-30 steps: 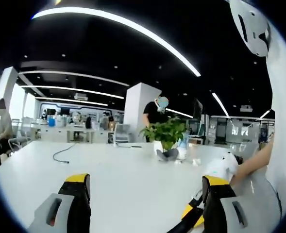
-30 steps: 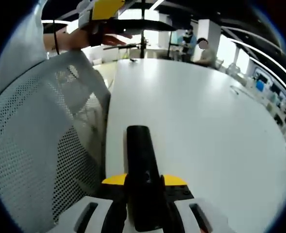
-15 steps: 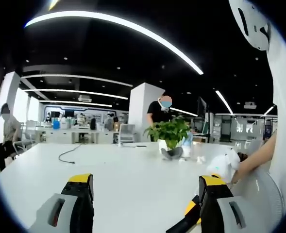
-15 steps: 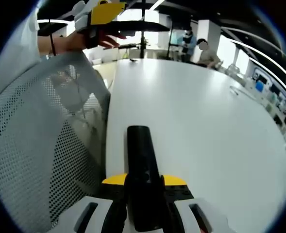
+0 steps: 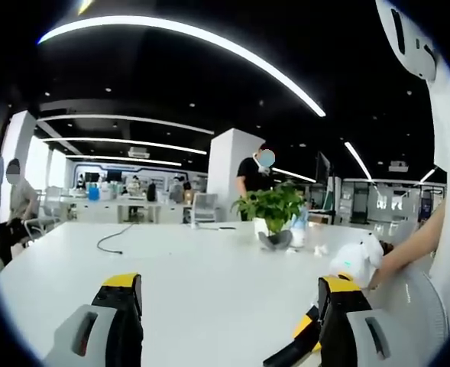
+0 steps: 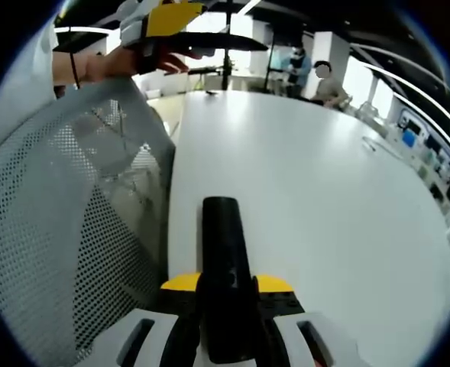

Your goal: Press the specified remote control buttons in sequence, fully releasing each button before pressing the next.

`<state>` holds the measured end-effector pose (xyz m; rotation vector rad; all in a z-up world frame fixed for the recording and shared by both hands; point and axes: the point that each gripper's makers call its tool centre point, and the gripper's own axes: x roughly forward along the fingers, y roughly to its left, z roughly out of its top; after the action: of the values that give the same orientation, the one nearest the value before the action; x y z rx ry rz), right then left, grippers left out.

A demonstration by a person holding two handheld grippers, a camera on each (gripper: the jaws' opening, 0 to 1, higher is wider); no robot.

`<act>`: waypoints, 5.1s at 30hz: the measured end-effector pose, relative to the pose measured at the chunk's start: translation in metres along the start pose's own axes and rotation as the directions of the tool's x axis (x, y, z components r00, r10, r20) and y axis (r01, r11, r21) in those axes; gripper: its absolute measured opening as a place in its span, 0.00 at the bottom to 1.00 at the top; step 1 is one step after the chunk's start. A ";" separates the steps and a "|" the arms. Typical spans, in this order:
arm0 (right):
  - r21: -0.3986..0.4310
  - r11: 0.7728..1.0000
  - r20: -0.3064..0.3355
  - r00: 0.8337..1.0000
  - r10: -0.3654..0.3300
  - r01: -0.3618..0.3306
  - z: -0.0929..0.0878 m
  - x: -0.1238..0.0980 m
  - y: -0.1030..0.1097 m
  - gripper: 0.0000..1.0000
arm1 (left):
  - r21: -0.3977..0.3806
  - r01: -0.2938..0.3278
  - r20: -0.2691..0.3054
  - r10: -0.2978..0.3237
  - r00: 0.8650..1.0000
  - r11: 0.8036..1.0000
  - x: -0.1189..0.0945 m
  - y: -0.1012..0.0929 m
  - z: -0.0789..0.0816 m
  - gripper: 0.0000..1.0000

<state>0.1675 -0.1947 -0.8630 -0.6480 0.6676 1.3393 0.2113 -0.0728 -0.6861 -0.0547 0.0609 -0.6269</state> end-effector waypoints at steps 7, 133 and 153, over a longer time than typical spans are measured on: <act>0.008 1.000 0.001 1.000 0.004 -0.004 0.001 0.000 0.000 0.22 | -0.001 0.008 0.002 -0.008 1.000 1.000 -0.001 -0.001 0.000 1.00; 0.048 0.999 -0.024 1.000 -0.006 0.007 0.017 0.021 -0.108 0.21 | -0.042 0.025 -0.091 -0.029 0.995 0.999 0.005 0.002 -0.022 1.00; 0.042 0.999 -0.036 0.999 -0.003 0.005 0.019 0.024 -0.136 0.21 | -0.046 0.009 -0.099 -0.013 0.995 0.999 0.004 0.006 -0.024 1.00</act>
<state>0.3063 -0.1808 -0.8631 -0.6404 0.7214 1.3090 0.2164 -0.0714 -0.7102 -0.0681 0.1713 -0.6390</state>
